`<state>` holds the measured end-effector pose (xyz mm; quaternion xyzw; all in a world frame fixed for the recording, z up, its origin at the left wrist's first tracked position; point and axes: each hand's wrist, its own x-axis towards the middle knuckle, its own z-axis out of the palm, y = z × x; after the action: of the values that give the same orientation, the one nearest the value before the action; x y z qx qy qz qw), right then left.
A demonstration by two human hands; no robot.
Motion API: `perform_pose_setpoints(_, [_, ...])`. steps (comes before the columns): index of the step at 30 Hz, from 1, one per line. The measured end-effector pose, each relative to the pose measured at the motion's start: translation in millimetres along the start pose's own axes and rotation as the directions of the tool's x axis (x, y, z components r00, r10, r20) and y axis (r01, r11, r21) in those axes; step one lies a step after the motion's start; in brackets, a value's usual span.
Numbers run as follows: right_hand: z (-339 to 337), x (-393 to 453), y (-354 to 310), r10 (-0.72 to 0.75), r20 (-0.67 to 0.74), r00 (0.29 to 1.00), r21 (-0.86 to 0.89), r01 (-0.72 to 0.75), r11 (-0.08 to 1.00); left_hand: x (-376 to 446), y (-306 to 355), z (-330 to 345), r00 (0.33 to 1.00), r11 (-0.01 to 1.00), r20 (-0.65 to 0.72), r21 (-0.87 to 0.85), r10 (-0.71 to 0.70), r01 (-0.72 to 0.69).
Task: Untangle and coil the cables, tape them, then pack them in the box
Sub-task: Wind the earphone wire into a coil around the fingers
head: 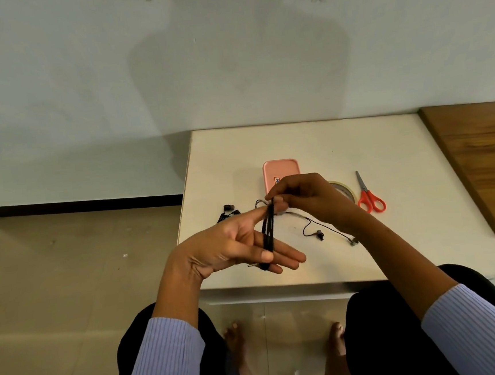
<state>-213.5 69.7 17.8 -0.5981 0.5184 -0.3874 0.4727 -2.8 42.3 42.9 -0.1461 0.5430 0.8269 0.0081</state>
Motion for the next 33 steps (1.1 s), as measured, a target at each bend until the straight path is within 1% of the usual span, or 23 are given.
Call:
perform_pose_setpoints(2, [7.0,-1.1,-0.7,0.084,0.005,0.996,0.186,-0.084,0.979,-2.5,0.5,-2.3,0.997,0.995,-0.027,-0.062,0.072,-0.074])
perform_pose_setpoints(4, [16.6,-1.6,-1.2,0.168,0.005,0.986,0.288,-0.162,0.944,-2.4,-0.3,-3.5,0.988,0.988,-0.091,-0.088,0.122,-0.130])
perform_pose_setpoints(7, [28.3,-2.5,-2.6,0.239,0.002,0.971,0.293,-0.229,0.928,3.0,-1.3,-4.0,0.955,0.971,-0.237,-0.113,0.179,-0.210])
perform_pose_setpoints(9, [35.7,-3.8,-4.1,0.283,0.014,0.959,0.274,-0.276,0.921,7.0,0.1,-4.8,0.909,0.949,-0.371,-0.170,0.188,-0.266])
perform_pose_setpoints(10, [39.2,-4.1,-4.9,0.297,0.014,0.955,0.239,-0.291,0.926,9.1,1.0,-5.1,0.880,0.937,-0.435,-0.186,0.191,-0.295])
perform_pose_setpoints(12, [44.4,-3.5,-4.6,0.277,0.003,0.961,0.134,-0.275,0.952,13.3,1.4,-7.8,0.808,0.921,-0.554,-0.174,0.200,-0.347])
perform_pose_setpoints(14, [46.3,-2.8,-2.9,0.217,-0.002,0.976,-0.032,-0.217,0.976,17.3,-2.2,-13.0,0.708,0.924,-0.682,-0.127,0.182,-0.361])
perform_pose_setpoints(15, [46.8,-2.5,-1.7,0.177,-0.001,0.984,-0.147,-0.175,0.973,19.2,-4.5,-15.8,0.656,0.935,-0.735,-0.091,0.170,-0.344])
perform_pose_setpoints(16, [47.3,-3.1,0.8,0.143,0.004,0.990,-0.259,-0.137,0.956,21.2,-6.3,-17.1,0.619,0.949,-0.769,-0.054,0.158,-0.309])
perform_pose_setpoints(17, [47.6,-4.0,2.5,0.123,0.013,0.992,-0.348,-0.111,0.931,23.7,-8.5,-17.7,0.598,0.968,-0.789,-0.017,0.142,-0.252])
perform_pose_setpoints(18, [47.4,-5.1,3.7,0.111,0.023,0.994,-0.423,-0.090,0.901,25.9,-11.3,-18.0,0.595,0.982,-0.794,0.013,0.125,-0.189])
perform_pose_setpoints(20, [44.8,-7.1,2.9,0.081,0.038,0.996,-0.564,-0.046,0.824,28.4,-16.9,-17.6,0.621,0.995,-0.778,0.080,0.095,-0.052])
perform_pose_setpoints(21, [41.2,-8.0,1.7,0.065,0.038,0.997,-0.616,-0.028,0.787,28.7,-19.1,-17.0,0.649,0.994,-0.757,0.111,0.074,0.016])
perform_pose_setpoints(23, [30.6,-8.0,0.0,0.027,0.036,0.999,-0.666,0.004,0.746,26.7,-21.6,-15.8,0.729,0.977,-0.685,0.168,0.020,0.131])
perform_pose_setpoints(25, [20.9,-7.4,-1.4,-0.010,0.074,0.997,-0.683,0.058,0.728,24.1,-20.1,-12.5,0.795,0.960,-0.604,0.185,-0.056,0.208])
perform_pose_setpoints(27, [14.9,-6.7,-4.1,-0.039,0.126,0.991,-0.675,0.114,0.728,21.3,-18.4,-8.7,0.828,0.953,-0.542,0.148,-0.143,0.262])
perform_pose_setpoints(29, [8.3,-5.0,-6.6,-0.062,0.135,0.989,-0.657,0.136,0.742,18.1,-18.2,-6.5,0.847,0.935,-0.483,0.142,-0.221,0.325])
perform_pose_setpoints(31, [-1.7,-3.8,-7.6,-0.082,0.103,0.991,-0.605,0.128,0.786,14.7,-17.1,-4.1,0.862,0.908,-0.413,0.164,-0.292,0.386])
perform_pose_setpoints(33, [-9.2,-3.3,-6.5,-0.107,0.042,0.993,-0.515,0.113,0.850,12.4,-15.9,-3.3,0.904,0.925,-0.312,0.146,-0.293,0.350])
